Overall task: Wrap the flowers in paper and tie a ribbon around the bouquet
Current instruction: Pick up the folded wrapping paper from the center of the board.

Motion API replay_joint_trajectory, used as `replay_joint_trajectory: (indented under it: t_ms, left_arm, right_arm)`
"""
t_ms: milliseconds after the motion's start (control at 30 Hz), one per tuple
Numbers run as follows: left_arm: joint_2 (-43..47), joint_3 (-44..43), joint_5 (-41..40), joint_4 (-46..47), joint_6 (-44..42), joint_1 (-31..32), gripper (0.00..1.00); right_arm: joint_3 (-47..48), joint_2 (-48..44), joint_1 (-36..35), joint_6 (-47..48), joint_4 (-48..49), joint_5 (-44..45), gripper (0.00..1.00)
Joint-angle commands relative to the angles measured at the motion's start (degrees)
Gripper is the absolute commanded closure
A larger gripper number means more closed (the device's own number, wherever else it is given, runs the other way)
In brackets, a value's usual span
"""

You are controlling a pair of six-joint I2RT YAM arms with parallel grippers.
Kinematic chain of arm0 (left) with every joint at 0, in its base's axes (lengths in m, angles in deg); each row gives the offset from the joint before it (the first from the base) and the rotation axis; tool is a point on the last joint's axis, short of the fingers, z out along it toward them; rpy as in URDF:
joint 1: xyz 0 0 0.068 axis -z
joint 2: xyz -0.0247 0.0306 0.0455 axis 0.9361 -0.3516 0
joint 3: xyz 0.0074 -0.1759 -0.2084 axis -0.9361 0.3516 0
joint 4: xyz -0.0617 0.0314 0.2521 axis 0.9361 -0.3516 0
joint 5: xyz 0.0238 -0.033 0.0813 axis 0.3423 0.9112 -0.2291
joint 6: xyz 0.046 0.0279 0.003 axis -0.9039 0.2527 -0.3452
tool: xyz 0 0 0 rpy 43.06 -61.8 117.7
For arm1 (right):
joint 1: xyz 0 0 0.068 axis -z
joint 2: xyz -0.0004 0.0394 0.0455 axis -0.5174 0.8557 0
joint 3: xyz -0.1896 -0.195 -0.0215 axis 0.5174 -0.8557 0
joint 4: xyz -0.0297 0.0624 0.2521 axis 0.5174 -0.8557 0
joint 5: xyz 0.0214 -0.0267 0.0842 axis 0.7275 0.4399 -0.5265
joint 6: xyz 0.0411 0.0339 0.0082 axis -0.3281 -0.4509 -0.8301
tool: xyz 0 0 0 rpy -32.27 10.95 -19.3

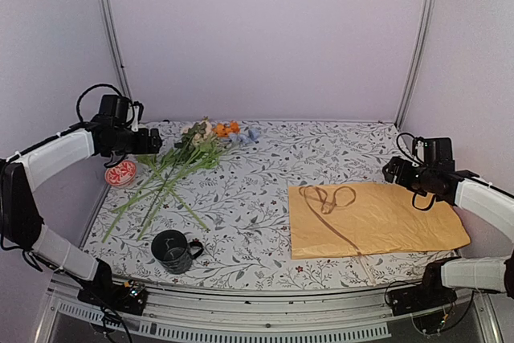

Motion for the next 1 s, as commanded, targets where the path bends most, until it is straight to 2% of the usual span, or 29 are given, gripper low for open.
replay_joint_trajectory:
  t_ms: [0,67,133,200,233,267,300,367,433,600,667,733,967]
  left_arm:
    - [-0.3,-1.3,3.6,-3.7,1.9,0.9,0.04]
    - [0.1,-1.6,5.5,-4.9,2.7,1.3,0.05]
    - [1.5,-1.2,5.7,-4.7,3.0,1.9,0.05]
    - [3.0,0.2,5.0,-2.9,3.0,2.6,0.05]
    - [4.0,1.6,4.2,-1.7,2.8,2.8,0.05]
    - [4.8,2.4,3.5,-1.3,2.9,2.9,0.05]
    - [5.0,2.3,2.9,-1.8,2.7,3.0,0.05]
    - [5.6,2.5,1.2,-2.1,2.2,3.2,0.06]
    - [5.9,2.6,0.0,-2.1,1.9,3.4,0.06]
    - [6.0,3.0,-1.1,-2.1,1.6,3.8,0.06]
    - [5.8,3.1,-1.8,-2.3,1.4,4.2,0.06]
    - [5.7,3.0,-2.0,-2.4,1.3,4.5,0.06]
    - [5.3,2.9,-0.9,-2.5,1.1,4.8,0.06]
  right_arm:
    - [3.8,-3.9,0.2,0.4,-0.4,-4.2,0.01]
    - [2.4,-7.8,0.2,2.0,3.3,-14.1,0.01]
    - [-0.6,-11.4,0.2,4.1,9.7,-28.0,0.04]
    - [-0.6,-11.6,0.1,1.3,11.1,-31.7,0.26]
    - [0.4,-10.4,-0.6,-0.6,9.4,-31.7,0.32]
    - [1.7,-8.6,-1.9,-1.3,5.5,-30.6,0.36]
    - [3.1,-6.6,-4.8,-1.4,2.5,-25.7,0.41]
    - [6.8,-0.8,-14.2,-0.5,-5.3,-12.8,0.47]
    - [12.1,8.2,-25.0,0.8,-12.0,-3.8,0.48]
    - [25.6,32.6,-35.2,2.3,-26.4,1.8,0.54]
    - [28.8,36.7,-38.7,3.4,-29.4,2.6,0.53]
    - [30.9,38.9,-42.4,4.6,-31.0,1.9,0.45]
    - [34.3,40.1,-58.6,12.0,-33.3,3.4,0.28]
